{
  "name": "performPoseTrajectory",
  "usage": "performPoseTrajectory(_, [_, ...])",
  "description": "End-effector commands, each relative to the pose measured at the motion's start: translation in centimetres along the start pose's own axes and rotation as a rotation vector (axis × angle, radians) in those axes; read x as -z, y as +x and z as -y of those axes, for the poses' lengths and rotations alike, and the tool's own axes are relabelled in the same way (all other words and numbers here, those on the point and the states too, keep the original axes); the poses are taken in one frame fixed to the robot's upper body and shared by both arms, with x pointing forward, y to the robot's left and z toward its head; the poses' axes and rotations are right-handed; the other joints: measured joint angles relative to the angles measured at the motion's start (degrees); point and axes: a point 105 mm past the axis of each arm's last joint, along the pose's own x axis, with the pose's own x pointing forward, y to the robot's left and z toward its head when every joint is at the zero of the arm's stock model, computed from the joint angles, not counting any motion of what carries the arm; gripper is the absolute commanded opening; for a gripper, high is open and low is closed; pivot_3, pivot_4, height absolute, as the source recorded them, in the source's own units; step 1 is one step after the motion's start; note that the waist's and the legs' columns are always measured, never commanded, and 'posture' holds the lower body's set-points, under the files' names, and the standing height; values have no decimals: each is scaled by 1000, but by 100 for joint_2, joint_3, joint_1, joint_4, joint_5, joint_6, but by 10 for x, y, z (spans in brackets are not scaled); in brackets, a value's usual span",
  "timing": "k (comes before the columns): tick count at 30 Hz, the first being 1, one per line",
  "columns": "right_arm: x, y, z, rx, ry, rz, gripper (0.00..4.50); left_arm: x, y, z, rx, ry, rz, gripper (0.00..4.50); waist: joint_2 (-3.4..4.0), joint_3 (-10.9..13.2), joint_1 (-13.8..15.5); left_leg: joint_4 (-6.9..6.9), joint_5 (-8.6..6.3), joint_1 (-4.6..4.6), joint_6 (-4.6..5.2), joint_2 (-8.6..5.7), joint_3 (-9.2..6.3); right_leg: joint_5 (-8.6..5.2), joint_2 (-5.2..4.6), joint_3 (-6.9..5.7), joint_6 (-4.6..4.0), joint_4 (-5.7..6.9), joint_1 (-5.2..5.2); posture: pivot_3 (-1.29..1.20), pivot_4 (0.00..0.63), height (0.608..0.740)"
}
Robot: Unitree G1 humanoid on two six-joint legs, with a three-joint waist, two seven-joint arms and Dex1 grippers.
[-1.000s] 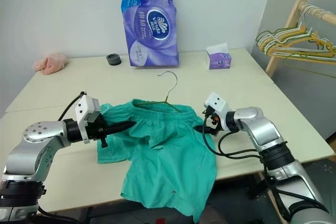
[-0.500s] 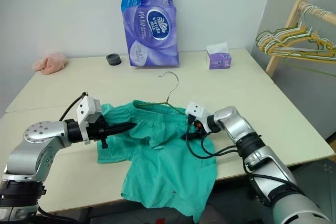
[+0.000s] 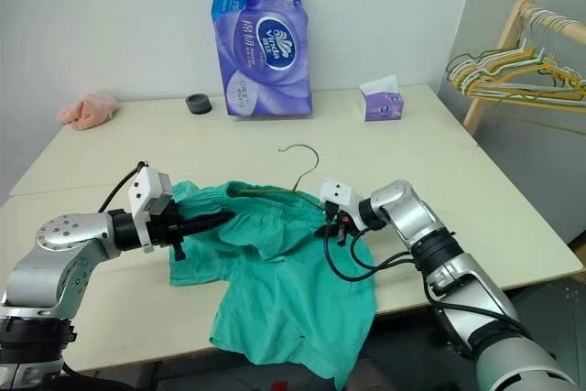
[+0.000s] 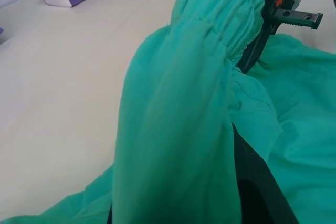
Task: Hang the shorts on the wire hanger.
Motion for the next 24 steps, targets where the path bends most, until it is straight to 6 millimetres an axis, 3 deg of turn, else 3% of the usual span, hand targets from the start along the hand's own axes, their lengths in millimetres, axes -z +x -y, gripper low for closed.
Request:
performPoseTrajectory(1, [-24,-17,2,27,-36,80,0,-2,-2,-8,-35,6,-4,1750,0,0,-6,0,0,0,0,-1,0,0,0,0,1,0,0,-235,0,740])
performPoseTrajectory(6, [-22,-31,-1,42,-49,69,0,-8,-13,-20,-64,-65,20,3258,-1,-1,-25,1,0,0,0,-2,-1,-3,0,-1,5,2,-1,-246,0,740])
performPoseTrajectory(9, [-20,-41,-4,53,-53,56,0,-17,-22,-36,-109,-101,56,4144,-1,-1,-25,1,0,-1,0,-2,-2,-4,1,-4,7,2,-1,-250,0,740])
performPoseTrajectory(12, [-19,-47,-8,52,-58,44,0,-21,-27,-43,-102,-144,62,4144,-1,0,-46,1,0,-1,0,-4,-3,-15,1,-6,25,3,-1,-258,0,740])
performPoseTrajectory(20, [-18,-60,-14,63,-69,28,0,-6,-25,-29,31,-145,-53,4144,1,0,-96,-1,0,0,0,-3,-1,-16,1,0,27,0,-2,-269,0,740])
performPoseTrajectory(24, [-16,-64,-18,57,-78,14,0,-10,-22,-36,24,-120,-50,4144,0,0,-112,0,0,0,0,-3,-3,-16,1,-4,27,1,-2,-274,0,740])
